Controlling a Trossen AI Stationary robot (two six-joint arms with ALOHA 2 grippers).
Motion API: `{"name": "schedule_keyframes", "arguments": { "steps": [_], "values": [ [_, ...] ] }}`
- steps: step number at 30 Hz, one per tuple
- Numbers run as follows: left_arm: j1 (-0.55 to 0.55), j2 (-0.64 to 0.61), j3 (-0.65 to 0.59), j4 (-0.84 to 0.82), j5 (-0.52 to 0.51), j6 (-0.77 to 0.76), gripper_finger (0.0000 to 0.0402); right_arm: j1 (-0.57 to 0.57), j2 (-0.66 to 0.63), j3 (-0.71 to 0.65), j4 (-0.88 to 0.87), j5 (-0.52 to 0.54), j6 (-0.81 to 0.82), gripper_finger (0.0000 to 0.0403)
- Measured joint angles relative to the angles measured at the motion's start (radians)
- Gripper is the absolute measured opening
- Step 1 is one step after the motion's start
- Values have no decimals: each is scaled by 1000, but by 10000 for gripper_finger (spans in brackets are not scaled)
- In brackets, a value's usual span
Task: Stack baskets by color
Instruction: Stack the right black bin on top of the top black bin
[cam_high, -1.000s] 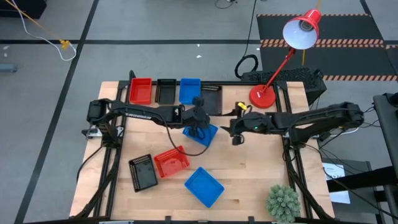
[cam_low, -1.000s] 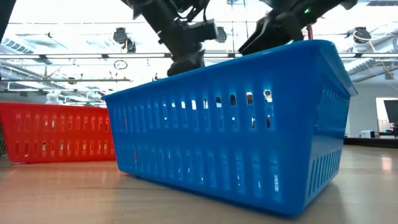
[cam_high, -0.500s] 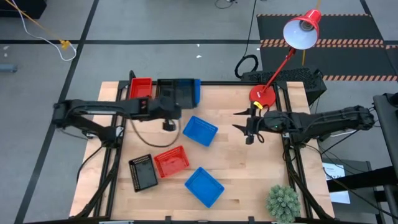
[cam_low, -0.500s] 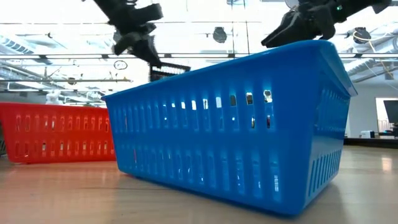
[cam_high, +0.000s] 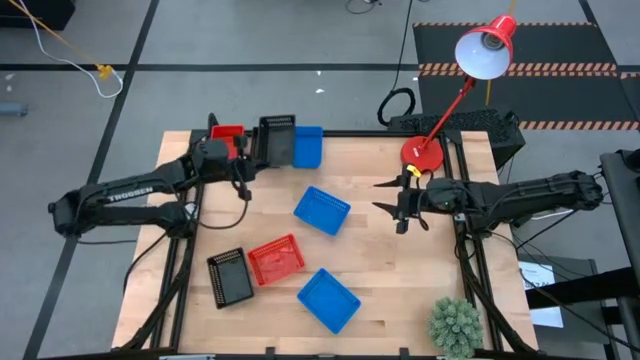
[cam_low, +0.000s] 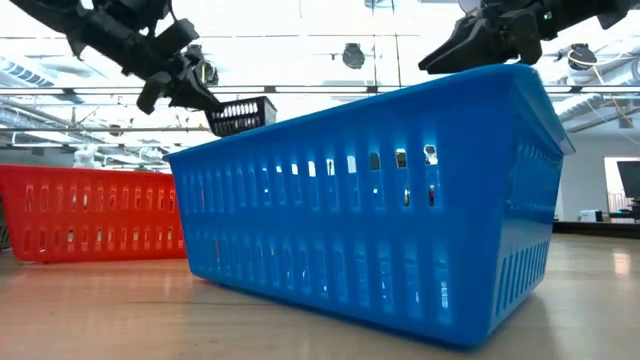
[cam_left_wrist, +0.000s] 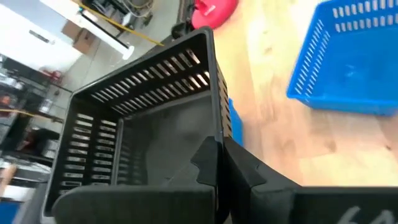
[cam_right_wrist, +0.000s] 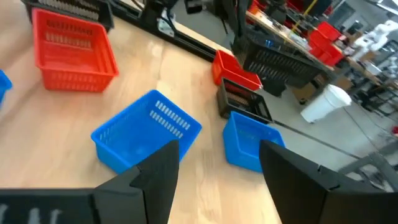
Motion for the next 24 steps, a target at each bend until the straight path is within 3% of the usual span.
{"name": "schedule_keyframes", "arguments": {
  "steps": [12, 24],
  "values": [
    [172, -6, -127, 105, 173, 32, 6, 0, 0, 0, -1, -19, 6, 161],
    [240, 41, -161, 161, 181, 97, 10, 0, 0, 0, -1, -19, 3, 107]
  ]
}}
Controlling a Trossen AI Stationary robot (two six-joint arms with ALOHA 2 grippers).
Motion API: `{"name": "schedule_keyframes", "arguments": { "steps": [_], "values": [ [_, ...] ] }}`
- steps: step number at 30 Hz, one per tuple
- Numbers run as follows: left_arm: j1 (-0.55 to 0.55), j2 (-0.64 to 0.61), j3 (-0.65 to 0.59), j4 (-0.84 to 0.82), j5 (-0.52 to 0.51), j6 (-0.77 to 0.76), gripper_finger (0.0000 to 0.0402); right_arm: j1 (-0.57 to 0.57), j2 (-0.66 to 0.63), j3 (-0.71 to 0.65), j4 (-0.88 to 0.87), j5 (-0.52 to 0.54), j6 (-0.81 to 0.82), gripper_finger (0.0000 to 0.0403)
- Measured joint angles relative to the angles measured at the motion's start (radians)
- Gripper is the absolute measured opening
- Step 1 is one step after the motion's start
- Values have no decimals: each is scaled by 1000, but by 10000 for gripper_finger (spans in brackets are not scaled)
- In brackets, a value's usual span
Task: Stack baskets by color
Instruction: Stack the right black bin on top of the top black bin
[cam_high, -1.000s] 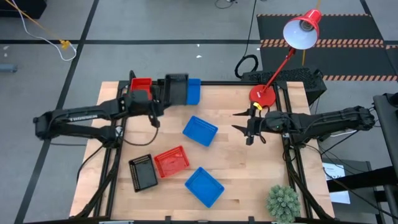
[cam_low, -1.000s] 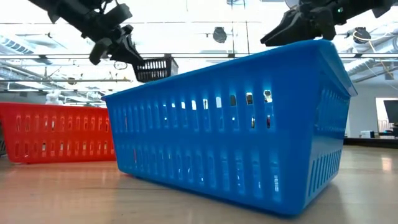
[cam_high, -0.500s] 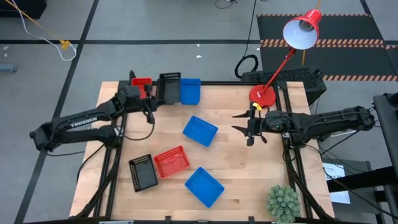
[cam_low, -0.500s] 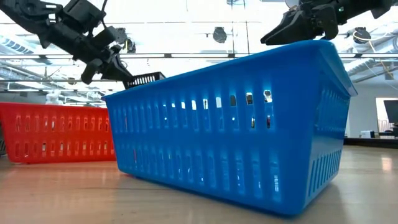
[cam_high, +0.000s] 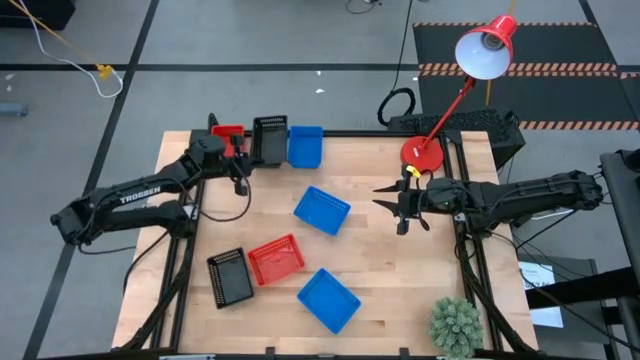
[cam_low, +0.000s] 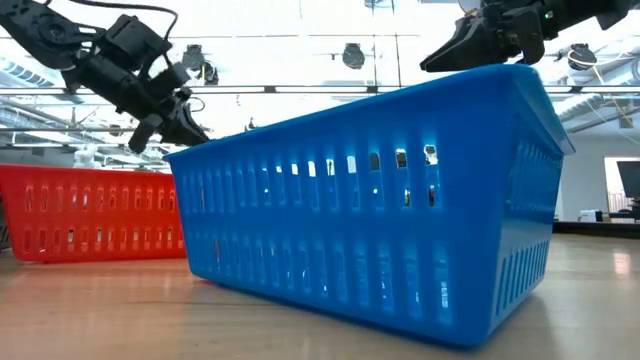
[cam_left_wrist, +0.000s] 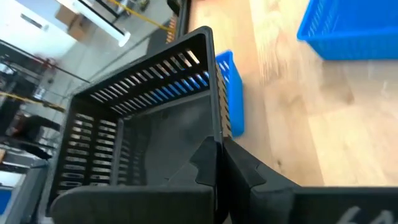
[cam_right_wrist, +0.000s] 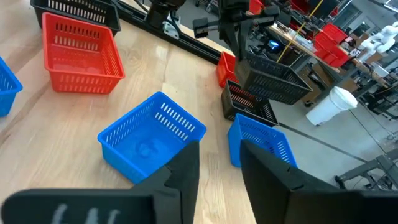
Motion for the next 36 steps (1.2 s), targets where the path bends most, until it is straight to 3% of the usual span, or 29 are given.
{"name": "schedule_keyframes", "arguments": {
  "steps": [11, 21, 36],
  "values": [
    [56, 146, -5, 77, -1, 65, 13, 0, 0, 0, -4, 0, 0, 89],
    [135, 151, -5, 65, -2, 85, 16, 0, 0, 0, -15, 0, -19, 89],
    [135, 151, -5, -13, 5, 110, 7, 0, 0, 0, -15, 0, -27, 89]
  ]
}}
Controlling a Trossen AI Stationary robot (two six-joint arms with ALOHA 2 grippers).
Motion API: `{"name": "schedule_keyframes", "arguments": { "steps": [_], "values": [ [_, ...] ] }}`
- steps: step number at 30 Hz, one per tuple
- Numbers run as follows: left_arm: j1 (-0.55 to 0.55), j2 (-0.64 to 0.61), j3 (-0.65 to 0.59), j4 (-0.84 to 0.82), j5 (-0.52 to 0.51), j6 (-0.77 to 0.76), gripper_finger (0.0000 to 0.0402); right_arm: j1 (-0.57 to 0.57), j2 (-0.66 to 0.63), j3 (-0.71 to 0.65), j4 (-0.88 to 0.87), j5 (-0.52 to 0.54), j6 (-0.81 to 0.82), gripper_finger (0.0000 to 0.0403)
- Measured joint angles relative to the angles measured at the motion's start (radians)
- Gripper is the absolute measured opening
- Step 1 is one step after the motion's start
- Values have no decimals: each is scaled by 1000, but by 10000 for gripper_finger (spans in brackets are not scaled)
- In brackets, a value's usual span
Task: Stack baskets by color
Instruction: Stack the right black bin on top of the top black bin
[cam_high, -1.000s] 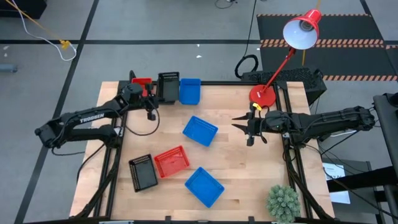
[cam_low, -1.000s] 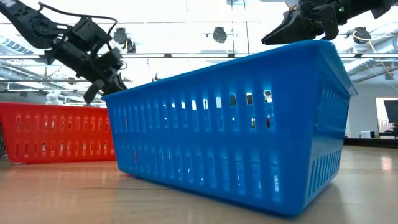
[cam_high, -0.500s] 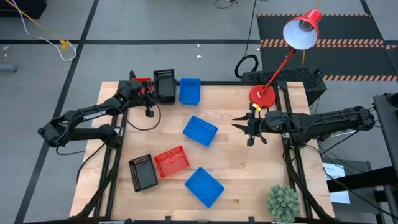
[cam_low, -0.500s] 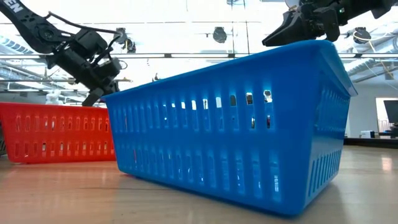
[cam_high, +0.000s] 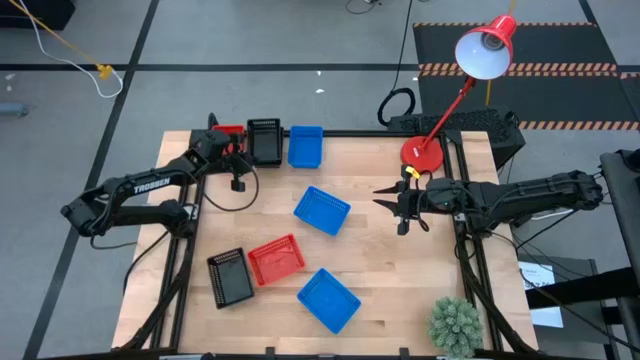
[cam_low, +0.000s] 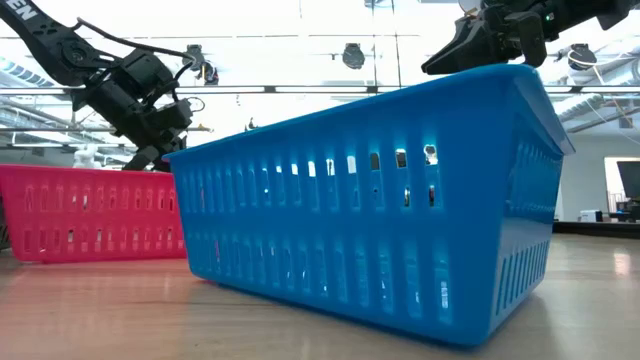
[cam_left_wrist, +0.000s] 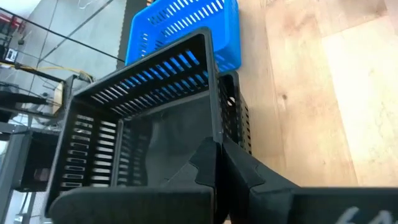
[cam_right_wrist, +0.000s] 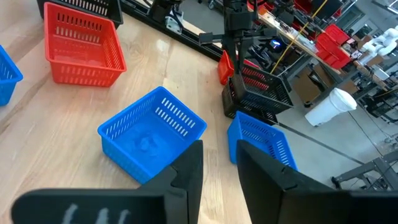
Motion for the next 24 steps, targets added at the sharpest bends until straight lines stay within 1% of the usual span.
{"name": "schedule_keyframes", "arguments": {
  "steps": [6, 12, 16, 22, 24],
  "values": [
    [0, 0, 0, 0, 0, 24, 20, 0, 0, 0, 0, 0, 0, 89],
    [-1, 4, 0, -6, 0, 34, 7, 0, 0, 0, 0, 0, -3, 89],
    [-19, 28, 0, -9, -21, 49, 30, 0, 0, 0, 0, -1, -3, 89],
    [-53, 60, 0, 19, -93, 50, 58, 0, 0, 0, 0, -7, -3, 89],
    [-57, 66, 0, 34, -117, 35, 68, 0, 0, 0, 0, -26, -3, 89]
  ]
}}
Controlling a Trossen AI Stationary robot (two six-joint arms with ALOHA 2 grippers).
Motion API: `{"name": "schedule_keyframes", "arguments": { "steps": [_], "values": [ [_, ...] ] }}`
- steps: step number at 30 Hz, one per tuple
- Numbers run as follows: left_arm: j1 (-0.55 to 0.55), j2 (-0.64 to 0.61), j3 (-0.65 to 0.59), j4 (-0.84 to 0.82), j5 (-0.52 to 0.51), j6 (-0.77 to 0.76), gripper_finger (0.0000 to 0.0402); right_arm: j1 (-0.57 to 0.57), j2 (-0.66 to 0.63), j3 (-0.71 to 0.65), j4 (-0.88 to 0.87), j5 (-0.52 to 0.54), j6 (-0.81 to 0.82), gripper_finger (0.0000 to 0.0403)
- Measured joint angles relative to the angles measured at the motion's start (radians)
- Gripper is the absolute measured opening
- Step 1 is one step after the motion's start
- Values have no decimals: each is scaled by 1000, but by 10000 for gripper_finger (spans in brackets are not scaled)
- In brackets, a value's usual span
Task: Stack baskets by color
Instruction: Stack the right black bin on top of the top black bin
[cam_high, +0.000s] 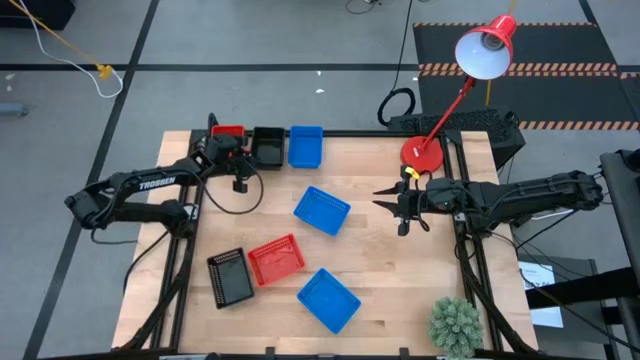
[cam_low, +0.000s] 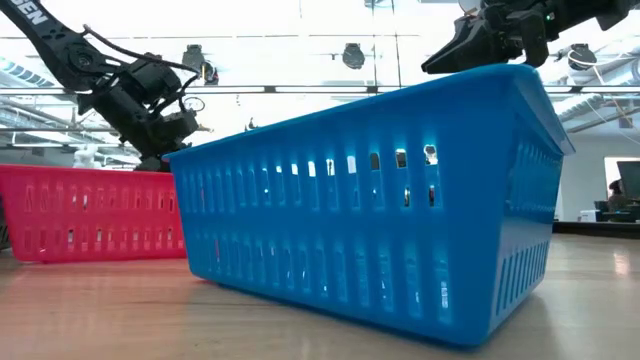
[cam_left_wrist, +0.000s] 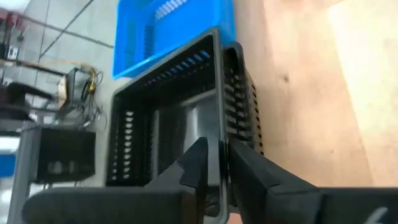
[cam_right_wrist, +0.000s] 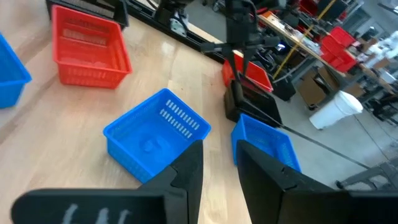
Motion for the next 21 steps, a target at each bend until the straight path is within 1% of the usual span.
{"name": "schedule_keyframes", "arguments": {
  "steps": [5, 10, 13, 17, 19, 21],
  "values": [
    [-16, -4, 0, 27, -135, -107, 107, 0, 0, -14, 8, 1, -16, 89],
    [-64, -34, 1, 37, -185, -218, 142, -5, 0, -19, 8, 1, -22, 89],
    [-119, -55, 6, 44, -203, -265, 148, -13, 0, -19, 8, 1, -14, 89],
    [-176, -57, 6, 36, -288, -264, 149, -21, 0, -19, 8, 1, -2, 89],
    [-196, -57, 6, 47, -289, -300, 149, -24, 0, -19, 8, 1, 1, 89],
    [-216, -57, 6, 49, -249, -352, 147, -26, 0, -19, 8, 0, 3, 89]
  ]
}}
